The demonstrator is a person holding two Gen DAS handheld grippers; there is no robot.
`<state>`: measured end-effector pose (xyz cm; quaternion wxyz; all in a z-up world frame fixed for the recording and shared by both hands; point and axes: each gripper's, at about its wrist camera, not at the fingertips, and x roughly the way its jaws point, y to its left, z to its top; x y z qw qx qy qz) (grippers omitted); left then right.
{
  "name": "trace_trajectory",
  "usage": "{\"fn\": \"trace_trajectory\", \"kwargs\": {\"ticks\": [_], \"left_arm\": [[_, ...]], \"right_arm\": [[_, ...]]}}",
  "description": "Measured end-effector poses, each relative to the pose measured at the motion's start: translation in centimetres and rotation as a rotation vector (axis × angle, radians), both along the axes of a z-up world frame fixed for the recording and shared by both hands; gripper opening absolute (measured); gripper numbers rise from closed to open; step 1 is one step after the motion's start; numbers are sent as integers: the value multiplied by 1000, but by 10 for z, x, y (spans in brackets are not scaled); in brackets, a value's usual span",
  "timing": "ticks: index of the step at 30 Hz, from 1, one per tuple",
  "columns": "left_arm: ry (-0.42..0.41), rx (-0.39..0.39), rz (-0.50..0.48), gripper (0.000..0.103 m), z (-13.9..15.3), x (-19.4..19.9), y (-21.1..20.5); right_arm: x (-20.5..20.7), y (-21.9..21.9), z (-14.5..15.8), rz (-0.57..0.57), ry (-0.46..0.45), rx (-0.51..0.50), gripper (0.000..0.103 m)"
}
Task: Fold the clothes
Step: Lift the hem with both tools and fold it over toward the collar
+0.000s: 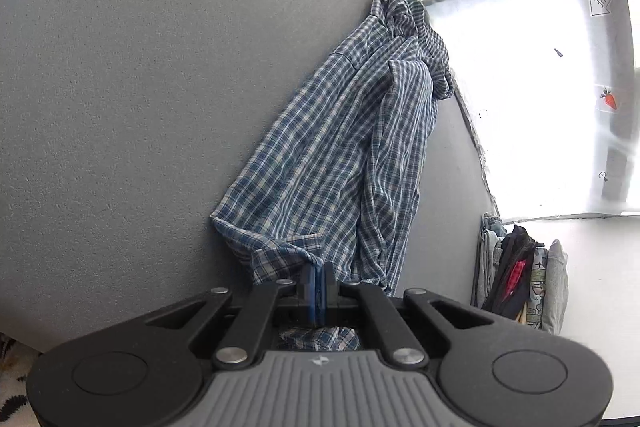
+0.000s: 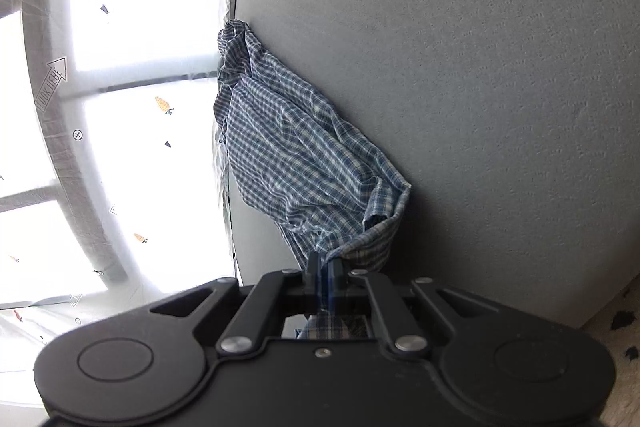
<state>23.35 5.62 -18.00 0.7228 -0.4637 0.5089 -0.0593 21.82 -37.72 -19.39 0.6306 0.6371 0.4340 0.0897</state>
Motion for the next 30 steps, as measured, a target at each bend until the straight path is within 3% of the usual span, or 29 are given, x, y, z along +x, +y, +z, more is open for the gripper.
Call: {"fn": "trace_trajectory", "kwargs": {"ticks": [10,18,20,23,26,30], "left_arm": [[-78,-43,61,1,19,47,9],[-109,-53,62,1,19,122,14],[-113,-44,50,2,15,149,14],[-76,42,16,4,1,195,7],[-7,44,52,16,-15,225,11],[-59,65,110,36,-14,235,23]], "right_arm": [[52,-8,10,-51,-56,52,3],[115,-7,1,-101,-56,88,3],[135,-8,-4,-110,-48,90,3],[175,-7,-22,-109,-17,98,7],[208,-5,-38,-124,33,107,12],[233,-6,-37,-141,41,62,25]]}}
